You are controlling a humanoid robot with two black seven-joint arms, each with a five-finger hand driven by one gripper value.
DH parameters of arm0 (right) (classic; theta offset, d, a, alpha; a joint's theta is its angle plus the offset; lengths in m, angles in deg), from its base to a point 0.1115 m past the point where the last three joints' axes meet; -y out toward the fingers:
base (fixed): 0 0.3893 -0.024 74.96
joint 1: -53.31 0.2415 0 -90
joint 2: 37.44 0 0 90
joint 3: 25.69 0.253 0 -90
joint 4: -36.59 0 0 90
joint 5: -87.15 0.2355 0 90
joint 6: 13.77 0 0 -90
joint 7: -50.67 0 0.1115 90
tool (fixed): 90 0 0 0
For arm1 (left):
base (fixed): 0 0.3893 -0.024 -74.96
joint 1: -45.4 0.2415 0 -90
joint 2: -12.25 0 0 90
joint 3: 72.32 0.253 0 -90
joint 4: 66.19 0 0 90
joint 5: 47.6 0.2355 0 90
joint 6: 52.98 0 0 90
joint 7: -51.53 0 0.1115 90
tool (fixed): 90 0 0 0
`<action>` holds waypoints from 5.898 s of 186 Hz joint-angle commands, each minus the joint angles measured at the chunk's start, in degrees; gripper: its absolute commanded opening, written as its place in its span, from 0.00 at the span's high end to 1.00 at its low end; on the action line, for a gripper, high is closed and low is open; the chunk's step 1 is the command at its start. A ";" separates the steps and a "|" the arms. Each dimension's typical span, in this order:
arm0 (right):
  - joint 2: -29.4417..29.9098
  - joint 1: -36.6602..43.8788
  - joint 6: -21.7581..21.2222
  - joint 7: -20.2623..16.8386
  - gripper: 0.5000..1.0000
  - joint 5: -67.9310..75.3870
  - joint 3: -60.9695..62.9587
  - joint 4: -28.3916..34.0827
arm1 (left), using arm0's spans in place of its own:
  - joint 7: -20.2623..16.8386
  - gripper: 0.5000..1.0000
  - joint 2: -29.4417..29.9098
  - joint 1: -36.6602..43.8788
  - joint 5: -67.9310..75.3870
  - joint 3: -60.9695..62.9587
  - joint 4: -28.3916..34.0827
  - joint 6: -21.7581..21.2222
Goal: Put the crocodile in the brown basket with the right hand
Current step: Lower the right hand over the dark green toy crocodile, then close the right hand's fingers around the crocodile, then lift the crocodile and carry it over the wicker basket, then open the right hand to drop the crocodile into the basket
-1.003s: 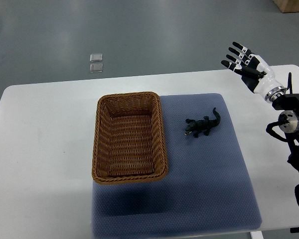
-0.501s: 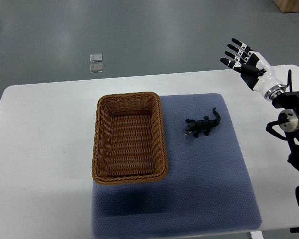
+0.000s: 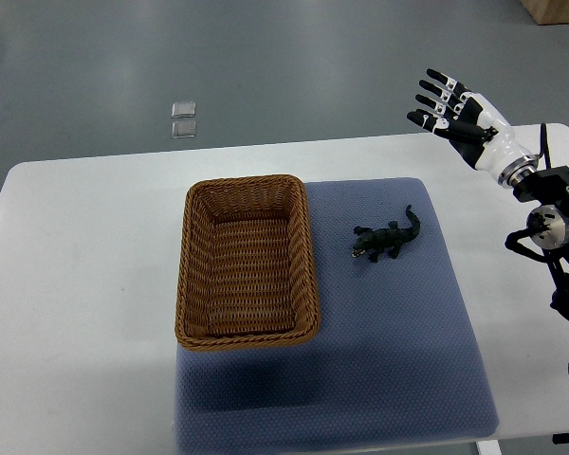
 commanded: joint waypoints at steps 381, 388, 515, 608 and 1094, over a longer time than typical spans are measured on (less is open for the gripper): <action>-17.86 31.93 21.81 15.72 0.17 -46.51 -85.97 11.14 | 0.00 0.00 0.00 0.00 0.00 -0.08 -0.06 0.00; -17.86 31.84 21.81 15.72 0.17 -47.13 -85.97 10.52 | 0.00 0.00 0.00 0.00 0.00 0.01 -0.06 0.00; -16.28 31.84 26.12 16.59 0.28 -48.18 -89.22 7.62 | 0.00 0.00 0.00 0.00 0.00 0.01 0.03 0.00; -15.93 31.84 26.82 17.74 0.34 -49.41 -89.92 7.27 | 0.00 0.00 0.00 0.00 0.00 0.01 0.03 0.00; -2.13 36.41 34.38 19.76 0.23 -47.74 -82.54 12.46 | 0.00 0.00 0.00 0.00 0.00 0.01 -0.05 0.00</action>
